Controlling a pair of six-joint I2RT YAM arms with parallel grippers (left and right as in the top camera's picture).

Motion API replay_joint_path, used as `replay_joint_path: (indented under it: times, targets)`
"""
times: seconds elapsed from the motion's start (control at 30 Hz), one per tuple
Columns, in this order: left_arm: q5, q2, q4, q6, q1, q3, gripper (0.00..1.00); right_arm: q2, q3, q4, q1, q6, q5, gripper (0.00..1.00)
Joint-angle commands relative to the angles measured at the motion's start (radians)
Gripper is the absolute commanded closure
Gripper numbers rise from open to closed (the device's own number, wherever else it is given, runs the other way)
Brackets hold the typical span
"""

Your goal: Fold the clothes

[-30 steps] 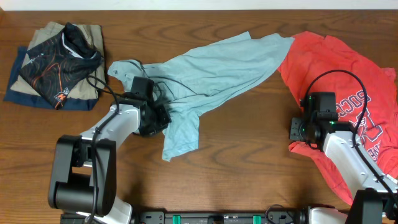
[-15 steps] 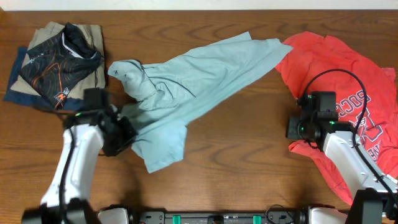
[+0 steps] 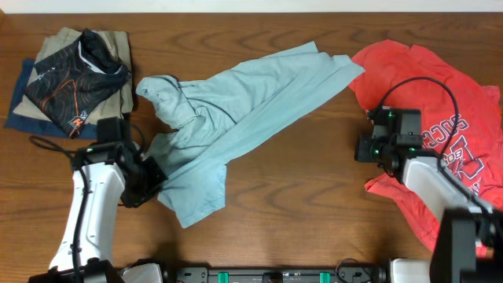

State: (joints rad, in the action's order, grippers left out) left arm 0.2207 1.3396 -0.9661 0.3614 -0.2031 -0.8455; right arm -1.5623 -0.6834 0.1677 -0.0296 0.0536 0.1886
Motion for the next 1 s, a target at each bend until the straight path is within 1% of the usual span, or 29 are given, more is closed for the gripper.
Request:
replay_joint_path:
  times: [0.0, 0.1, 0.23, 0.33, 0.43, 0.5, 0.57, 0.63, 0.7, 0.77, 0.9, 0.97]
  targets:
    - [-0.038, -0.003, -0.009, 0.002, -0.049, -0.003, 0.94, -0.076, 0.002, -0.065, -0.01, -0.026, -0.019, 0.99]
    - [-0.038, -0.003, -0.005, 0.002, -0.085, -0.003, 0.94, -0.151, 0.002, -0.165, -0.01, -0.025, -0.057, 0.99]
    - [-0.036, -0.003, 0.01, 0.002, -0.096, -0.003, 0.94, -0.232, 0.002, -0.286, -0.019, -0.024, -0.121, 0.99]
    - [-0.019, -0.003, 0.02, 0.002, -0.095, -0.003, 0.94, -0.272, 0.002, -0.342, -0.053, 0.008, -0.244, 0.99]
    - [-0.019, -0.002, 0.034, 0.003, -0.094, -0.003, 0.94, -0.28, -0.001, -0.351, -0.118, 0.053, -0.392, 0.99]
    - [-0.019, -0.002, 0.04, 0.003, -0.094, -0.003, 0.94, -0.28, -0.005, -0.35, -0.187, 0.072, -0.483, 0.99]
    - [-0.019, -0.002, 0.043, 0.003, -0.094, -0.003, 0.94, -0.28, -0.011, -0.348, -0.265, 0.074, -0.535, 0.96]
    - [-0.019, -0.002, 0.045, 0.003, -0.094, -0.003, 0.94, -0.28, -0.02, -0.333, -0.352, 0.119, -0.555, 0.96]
    - [-0.019, -0.002, 0.049, 0.003, -0.094, -0.003, 0.94, -0.28, -0.034, -0.298, -0.444, 0.222, -0.54, 0.94]
    - [-0.019, -0.002, 0.051, 0.003, -0.094, -0.003, 0.94, -0.28, -0.045, -0.283, -0.538, 0.282, -0.481, 0.94]
    - [-0.019, -0.002, 0.053, 0.003, -0.094, -0.003, 0.94, -0.28, -0.085, -0.279, -0.662, 0.283, -0.243, 0.92]
    - [-0.019, -0.002, 0.059, 0.003, -0.094, -0.003, 0.94, -0.278, -0.115, -0.28, -0.695, 0.276, -0.054, 0.91]
